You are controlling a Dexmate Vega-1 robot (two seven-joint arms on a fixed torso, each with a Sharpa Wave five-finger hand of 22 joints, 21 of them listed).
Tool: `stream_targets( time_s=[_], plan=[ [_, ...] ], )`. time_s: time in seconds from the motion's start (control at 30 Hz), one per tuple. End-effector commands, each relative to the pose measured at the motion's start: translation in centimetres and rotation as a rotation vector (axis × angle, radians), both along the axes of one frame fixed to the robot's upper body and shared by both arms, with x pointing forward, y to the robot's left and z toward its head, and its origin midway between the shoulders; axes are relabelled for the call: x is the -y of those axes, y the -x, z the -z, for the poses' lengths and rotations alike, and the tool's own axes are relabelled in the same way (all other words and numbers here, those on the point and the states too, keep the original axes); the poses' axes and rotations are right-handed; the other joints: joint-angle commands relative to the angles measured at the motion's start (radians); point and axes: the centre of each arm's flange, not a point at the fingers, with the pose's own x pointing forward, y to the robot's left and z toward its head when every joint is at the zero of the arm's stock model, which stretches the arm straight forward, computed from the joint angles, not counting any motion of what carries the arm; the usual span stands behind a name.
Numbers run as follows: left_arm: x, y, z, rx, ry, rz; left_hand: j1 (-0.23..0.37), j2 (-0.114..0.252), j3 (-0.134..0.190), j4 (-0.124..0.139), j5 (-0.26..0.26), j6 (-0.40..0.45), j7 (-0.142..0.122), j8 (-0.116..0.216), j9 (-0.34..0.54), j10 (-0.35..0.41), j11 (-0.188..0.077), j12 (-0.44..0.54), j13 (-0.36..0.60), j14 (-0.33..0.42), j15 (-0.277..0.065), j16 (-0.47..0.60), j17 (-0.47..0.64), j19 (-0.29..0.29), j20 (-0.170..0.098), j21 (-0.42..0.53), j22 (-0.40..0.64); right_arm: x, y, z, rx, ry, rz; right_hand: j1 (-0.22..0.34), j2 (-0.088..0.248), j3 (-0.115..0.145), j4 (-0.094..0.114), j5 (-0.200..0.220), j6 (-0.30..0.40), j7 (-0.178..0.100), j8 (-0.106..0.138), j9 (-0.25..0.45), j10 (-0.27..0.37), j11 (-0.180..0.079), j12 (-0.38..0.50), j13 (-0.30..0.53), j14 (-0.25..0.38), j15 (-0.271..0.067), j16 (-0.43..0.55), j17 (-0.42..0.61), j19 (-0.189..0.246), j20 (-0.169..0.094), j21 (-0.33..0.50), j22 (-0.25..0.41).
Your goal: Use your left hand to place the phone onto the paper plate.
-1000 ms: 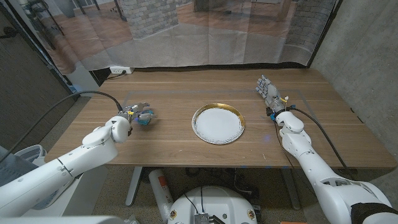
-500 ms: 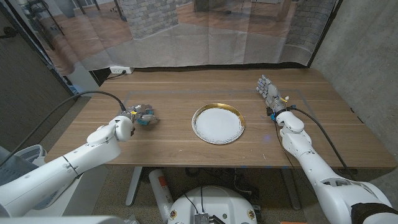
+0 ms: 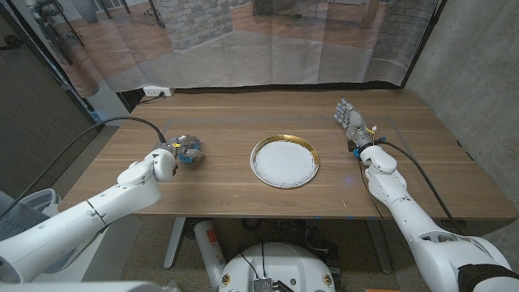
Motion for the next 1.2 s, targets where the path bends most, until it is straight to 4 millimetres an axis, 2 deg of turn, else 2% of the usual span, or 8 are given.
stream_targets(
  time_s=[0.03, 0.23, 0.27, 0.3, 0.53, 0.63, 0.93, 1.2],
  plan=[
    [0.6, 0.2, 0.5, -0.002, 0.031, -0.028, 0.075, 0.033, 0.042, -0.002, -0.039, 0.044, -0.002, 0.013, 0.003, 0.043, -0.01, 0.017, 0.008, 0.058, -0.015, 0.023, 0.022, 0.189, -0.028, 0.059, 0.007, -0.1, -0.1, -0.2, 0.004, 0.006, -0.012, 0.009, 0.006, -0.004, -0.002, 0.003, 0.006, -0.003, 0.005, 0.005, 0.005, -0.002, 0.004, 0.002, 0.005, 0.001, 0.002, 0.004, 0.006, -0.019, -0.003, 0.004],
    [0.8, 0.5, 0.4, 0.013, 0.03, -0.049, 0.199, 0.092, 0.114, -0.009, -0.06, 0.147, -0.001, 0.045, 0.009, 0.098, -0.01, 0.035, 0.018, 0.162, -0.027, 0.066, 0.062, 0.278, -0.081, 0.096, 0.009, -0.2, -0.3, -0.1, 0.003, 0.004, -0.016, 0.009, 0.006, -0.005, -0.002, 0.003, 0.006, -0.003, 0.005, 0.005, 0.006, -0.001, 0.004, 0.002, 0.006, 0.001, 0.002, 0.004, 0.006, -0.018, -0.003, 0.004],
    [0.9, 0.6, 0.4, 0.029, 0.036, -0.059, 0.213, 0.095, 0.12, -0.009, -0.059, 0.162, -0.003, 0.05, 0.01, 0.105, -0.008, 0.037, 0.02, 0.176, -0.034, 0.071, 0.069, 0.295, -0.093, 0.104, 0.009, -0.1, -0.4, -0.1, 0.002, 0.003, -0.019, 0.009, 0.006, -0.005, -0.002, 0.003, 0.006, -0.003, 0.005, 0.005, 0.006, -0.001, 0.004, 0.002, 0.006, 0.001, 0.002, 0.004, 0.006, -0.018, -0.003, 0.004],
    [1.0, 0.6, 0.4, 0.041, 0.03, -0.07, 0.243, 0.102, 0.135, -0.01, -0.054, 0.183, 0.004, 0.056, 0.012, 0.132, -0.011, 0.046, 0.023, 0.193, -0.035, 0.079, 0.083, 0.333, -0.117, 0.123, 0.01, -0.1, -0.4, 0.0, 0.002, 0.001, -0.017, 0.008, 0.006, -0.005, -0.002, 0.003, 0.006, -0.003, 0.005, 0.005, 0.006, 0.0, 0.004, 0.002, 0.006, 0.0, 0.002, 0.004, 0.006, -0.018, -0.003, 0.004],
    [1.3, 0.5, 0.5, 0.043, 0.037, -0.07, 0.363, 0.11, 0.181, -0.016, -0.026, 0.296, 0.022, 0.099, 0.031, 0.196, -0.015, 0.069, 0.042, 0.313, -0.078, 0.127, 0.148, 0.474, -0.194, 0.201, 0.009, 0.1, -0.6, -0.1, 0.0, 0.006, -0.017, 0.008, 0.006, -0.006, -0.002, 0.003, 0.007, -0.004, 0.005, 0.005, 0.006, 0.001, 0.004, 0.002, 0.008, -0.001, 0.003, 0.004, 0.007, -0.017, -0.003, 0.004],
    [1.4, 0.4, 0.5, 0.039, 0.04, -0.071, 0.397, 0.109, 0.195, -0.018, -0.017, 0.322, 0.022, 0.111, 0.038, 0.215, -0.017, 0.077, 0.049, 0.33, -0.089, 0.132, 0.166, 0.493, -0.217, 0.217, 0.008, 0.2, -0.6, -0.2, -0.001, 0.006, -0.019, 0.008, 0.006, -0.006, -0.002, 0.003, 0.006, -0.004, 0.005, 0.005, 0.005, 0.0, 0.004, 0.002, 0.008, 0.0, 0.003, 0.004, 0.008, -0.018, -0.004, 0.004],
    [1.5, 0.5, -0.1, 0.051, 0.061, -0.076, 0.448, 0.107, 0.215, -0.022, -0.002, 0.339, 0.039, 0.12, 0.049, 0.231, -0.011, 0.086, 0.06, 0.355, -0.101, 0.138, 0.188, 0.51, -0.243, 0.238, 0.007, 0.5, -0.9, -0.3, 0.008, -0.003, -0.016, 0.007, 0.007, -0.007, -0.001, 0.003, 0.006, -0.005, 0.005, 0.005, 0.005, -0.002, 0.003, 0.002, 0.008, 0.0, 0.002, 0.004, 0.008, -0.017, -0.004, 0.004],
    [1.6, 0.4, -0.7, 0.063, 0.103, -0.062, 0.468, 0.099, 0.222, -0.023, 0.004, 0.332, 0.046, 0.118, 0.054, 0.227, -0.004, 0.086, 0.066, 0.357, -0.105, 0.134, 0.195, 0.508, -0.245, 0.244, 0.007, 0.7, -0.9, -0.5, 0.01, -0.006, -0.015, 0.007, 0.007, -0.007, -0.001, 0.003, 0.006, -0.004, 0.005, 0.005, 0.006, -0.001, 0.004, 0.002, 0.008, 0.0, 0.002, 0.004, 0.009, -0.017, -0.004, 0.004]
  ],
)
